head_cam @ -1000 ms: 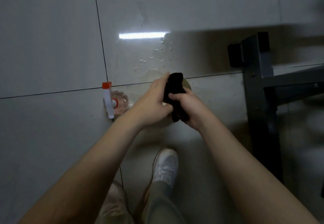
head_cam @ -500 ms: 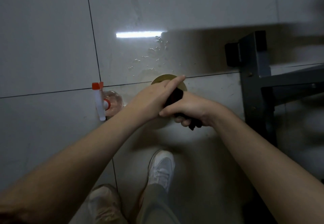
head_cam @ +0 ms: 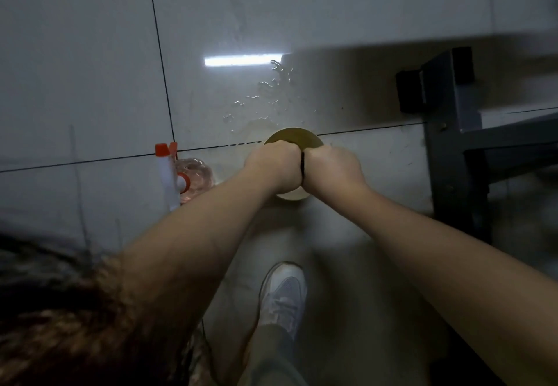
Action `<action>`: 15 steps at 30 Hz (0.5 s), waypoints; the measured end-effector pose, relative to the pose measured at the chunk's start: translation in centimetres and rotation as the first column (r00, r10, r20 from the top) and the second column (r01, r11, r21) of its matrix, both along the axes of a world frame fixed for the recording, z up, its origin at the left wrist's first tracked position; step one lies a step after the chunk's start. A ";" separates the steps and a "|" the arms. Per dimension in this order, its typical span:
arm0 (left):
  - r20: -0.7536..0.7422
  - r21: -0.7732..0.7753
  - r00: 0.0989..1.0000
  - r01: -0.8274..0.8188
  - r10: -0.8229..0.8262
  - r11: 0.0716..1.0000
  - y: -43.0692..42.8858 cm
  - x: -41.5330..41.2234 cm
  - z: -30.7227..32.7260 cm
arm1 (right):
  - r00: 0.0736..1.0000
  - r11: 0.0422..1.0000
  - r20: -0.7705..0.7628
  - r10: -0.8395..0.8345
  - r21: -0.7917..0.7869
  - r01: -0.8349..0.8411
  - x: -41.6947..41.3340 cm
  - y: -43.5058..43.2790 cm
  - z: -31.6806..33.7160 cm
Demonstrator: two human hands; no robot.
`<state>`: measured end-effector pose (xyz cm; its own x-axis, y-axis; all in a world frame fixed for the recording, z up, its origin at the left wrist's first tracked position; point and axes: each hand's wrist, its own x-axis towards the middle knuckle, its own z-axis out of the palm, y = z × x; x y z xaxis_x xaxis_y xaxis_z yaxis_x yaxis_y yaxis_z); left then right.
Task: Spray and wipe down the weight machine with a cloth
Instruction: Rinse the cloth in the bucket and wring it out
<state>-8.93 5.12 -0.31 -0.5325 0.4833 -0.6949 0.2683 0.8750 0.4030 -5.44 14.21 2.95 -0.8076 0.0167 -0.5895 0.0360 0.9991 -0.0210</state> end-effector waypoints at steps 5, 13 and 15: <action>0.141 0.054 0.990 0.019 -0.026 0.998 0.5 -0.9 0.0 | 0.991 0.993 -0.066 0.120 0.031 -0.118 -0.3 0.7 -0.1; 0.179 0.009 0.973 0.148 -0.148 0.989 -0.7 -1.1 0.9 | 0.981 0.944 0.081 -0.177 -0.267 0.192 2.2 0.5 0.4; 0.110 0.085 0.986 0.116 -0.125 0.990 -1.1 -0.6 0.8 | 0.931 0.871 0.143 -0.335 -0.330 0.364 2.6 0.2 0.2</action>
